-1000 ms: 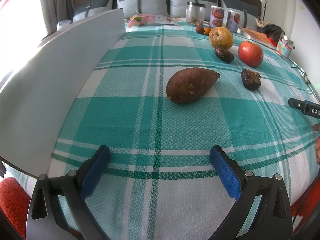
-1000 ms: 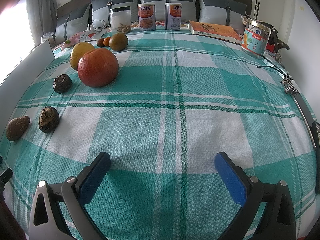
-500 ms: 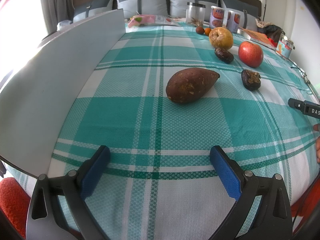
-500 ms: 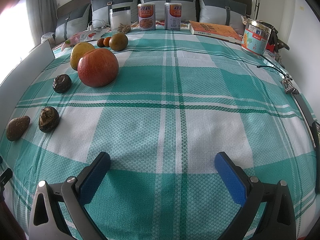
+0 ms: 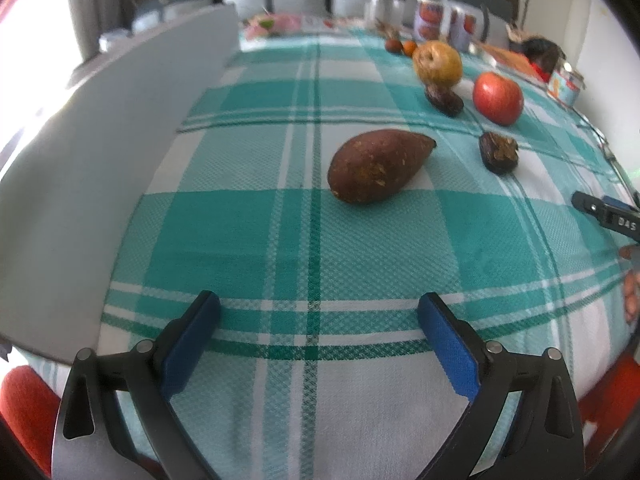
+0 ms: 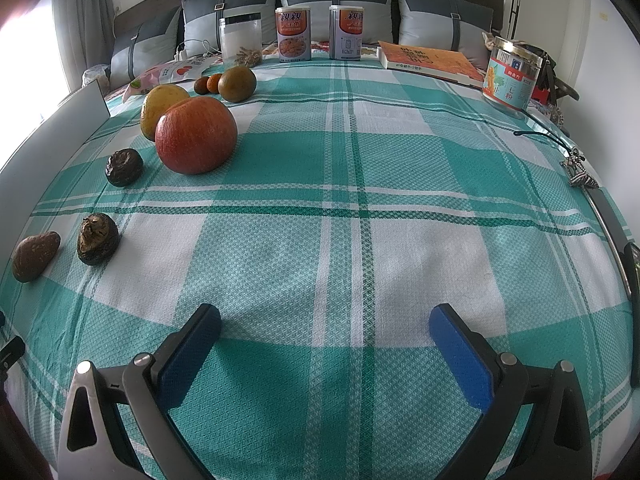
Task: Organize fruits
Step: 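Grasp the second sweet potato with the left tool while the right tool grasps a dark lychee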
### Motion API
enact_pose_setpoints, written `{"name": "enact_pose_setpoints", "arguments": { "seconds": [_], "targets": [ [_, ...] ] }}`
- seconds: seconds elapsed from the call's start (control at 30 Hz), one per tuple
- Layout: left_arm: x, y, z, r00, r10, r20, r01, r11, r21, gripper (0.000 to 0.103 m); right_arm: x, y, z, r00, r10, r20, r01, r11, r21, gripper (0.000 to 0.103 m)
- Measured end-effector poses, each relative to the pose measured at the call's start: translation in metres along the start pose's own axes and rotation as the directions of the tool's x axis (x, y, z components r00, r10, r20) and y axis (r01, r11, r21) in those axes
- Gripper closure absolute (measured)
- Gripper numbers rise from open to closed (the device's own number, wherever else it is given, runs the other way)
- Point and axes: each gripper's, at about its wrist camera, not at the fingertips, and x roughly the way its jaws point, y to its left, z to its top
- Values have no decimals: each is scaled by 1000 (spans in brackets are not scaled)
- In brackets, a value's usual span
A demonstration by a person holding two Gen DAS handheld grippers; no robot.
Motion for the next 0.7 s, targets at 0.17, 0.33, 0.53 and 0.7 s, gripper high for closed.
{"name": "enact_pose_setpoints", "arguments": {
  "seconds": [0.17,0.33,0.53,0.7],
  "targets": [
    [-4,5,10,995,-92,-37,94,992,83,4,0,0,0,1000,-1,0,1,1000,0,0],
    [2,-5,41,999,-41,-2,41,980,197,5,0,0,0,1000,-1,0,1,1000,0,0],
    [29,-25,80,998,-58,-19,61,951,304,6,0,0,0,1000,0,0,0,1000,0,0],
    [41,-41,82,993,-100,-59,114,925,363,59,-6,2,-3,999,41,8,-41,999,-12,0]
  ]
}}
